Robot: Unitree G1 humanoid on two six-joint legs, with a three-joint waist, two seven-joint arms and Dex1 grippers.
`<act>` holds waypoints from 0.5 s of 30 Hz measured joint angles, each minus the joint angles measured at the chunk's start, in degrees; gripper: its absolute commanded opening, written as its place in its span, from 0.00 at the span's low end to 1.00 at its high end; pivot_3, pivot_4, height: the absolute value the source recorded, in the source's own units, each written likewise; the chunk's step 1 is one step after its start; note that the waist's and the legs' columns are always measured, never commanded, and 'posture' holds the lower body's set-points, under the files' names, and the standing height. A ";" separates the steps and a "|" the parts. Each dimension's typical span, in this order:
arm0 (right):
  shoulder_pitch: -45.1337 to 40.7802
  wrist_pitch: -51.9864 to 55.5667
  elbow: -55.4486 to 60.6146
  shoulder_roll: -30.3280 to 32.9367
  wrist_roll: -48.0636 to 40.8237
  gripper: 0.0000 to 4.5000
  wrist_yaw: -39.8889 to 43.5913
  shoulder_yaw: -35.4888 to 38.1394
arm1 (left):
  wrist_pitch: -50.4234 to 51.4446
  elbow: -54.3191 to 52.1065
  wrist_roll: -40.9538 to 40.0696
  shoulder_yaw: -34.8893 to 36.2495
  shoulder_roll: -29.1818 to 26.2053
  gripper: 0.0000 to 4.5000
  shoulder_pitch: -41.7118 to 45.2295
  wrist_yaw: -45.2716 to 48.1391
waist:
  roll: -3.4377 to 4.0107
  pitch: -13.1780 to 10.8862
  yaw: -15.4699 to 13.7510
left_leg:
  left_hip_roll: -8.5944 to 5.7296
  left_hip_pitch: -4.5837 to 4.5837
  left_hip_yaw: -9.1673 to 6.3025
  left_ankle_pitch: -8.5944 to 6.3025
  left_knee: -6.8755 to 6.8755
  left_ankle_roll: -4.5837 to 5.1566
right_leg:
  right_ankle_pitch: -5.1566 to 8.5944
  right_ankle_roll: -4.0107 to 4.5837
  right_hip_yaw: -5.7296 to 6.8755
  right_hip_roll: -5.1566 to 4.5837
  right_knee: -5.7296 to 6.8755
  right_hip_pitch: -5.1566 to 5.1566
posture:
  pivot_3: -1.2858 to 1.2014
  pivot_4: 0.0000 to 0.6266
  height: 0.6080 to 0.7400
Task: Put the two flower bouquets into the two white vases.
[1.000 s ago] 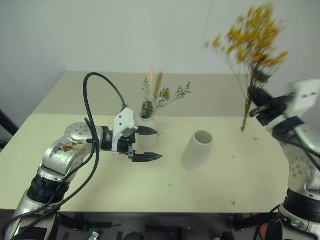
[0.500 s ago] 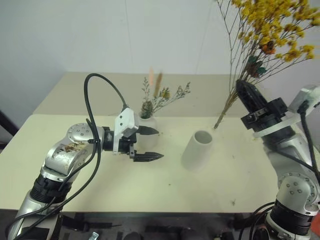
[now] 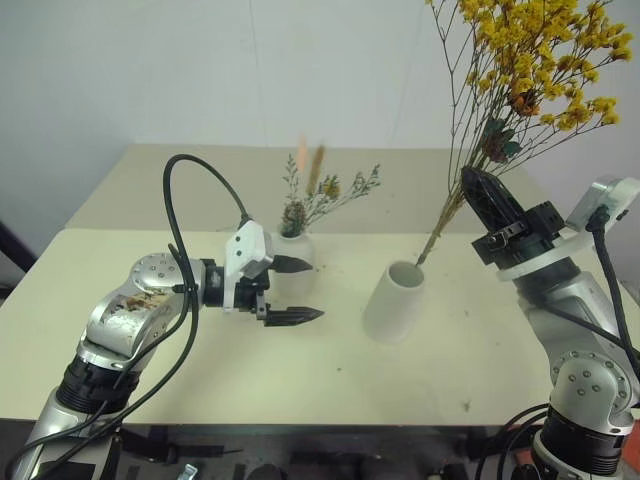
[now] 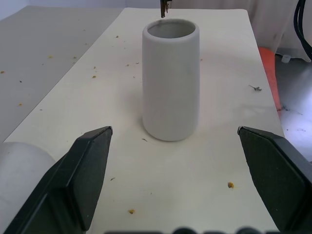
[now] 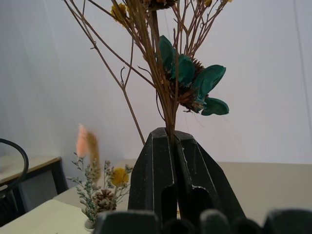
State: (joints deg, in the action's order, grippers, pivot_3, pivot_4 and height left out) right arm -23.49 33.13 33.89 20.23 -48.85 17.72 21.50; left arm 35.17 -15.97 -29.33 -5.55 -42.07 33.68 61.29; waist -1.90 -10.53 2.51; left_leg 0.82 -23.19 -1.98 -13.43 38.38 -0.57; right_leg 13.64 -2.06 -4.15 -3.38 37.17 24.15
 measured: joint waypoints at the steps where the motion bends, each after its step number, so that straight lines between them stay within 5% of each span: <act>1: 0.47 0.01 0.13 0.00 0.00 0.01 -0.28 -0.79 | 0.00 -0.01 0.00 0.00 -0.09 1.00 -0.07 -0.02 | 0.00 0.00 0.03 | 0.00 0.00 0.00 0.00 0.00 0.00 | 0.00 0.00 -0.01 0.00 0.01 0.00 | 0.52 0.24 1.00; 15: 9.36 -5.27 0.56 -1.57 3.33 0.01 2.44 -8.08 | -0.19 -0.62 0.12 0.95 -1.54 1.00 -2.16 -0.25 | 0.00 0.00 -0.07 | -0.01 0.00 0.00 0.00 0.01 0.00 | 0.00 -0.01 0.00 0.00 -0.01 -0.01 | 0.52 0.24 1.00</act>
State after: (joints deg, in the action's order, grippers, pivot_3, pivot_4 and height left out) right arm -14.13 27.87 34.45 18.67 -45.51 20.16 13.42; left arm 34.99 -16.59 -29.21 -4.59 -43.62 31.52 61.04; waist -1.90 -10.53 2.44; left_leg 0.81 -23.19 -1.98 -13.43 38.38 -0.57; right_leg 13.64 -2.07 -4.15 -3.38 37.16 24.14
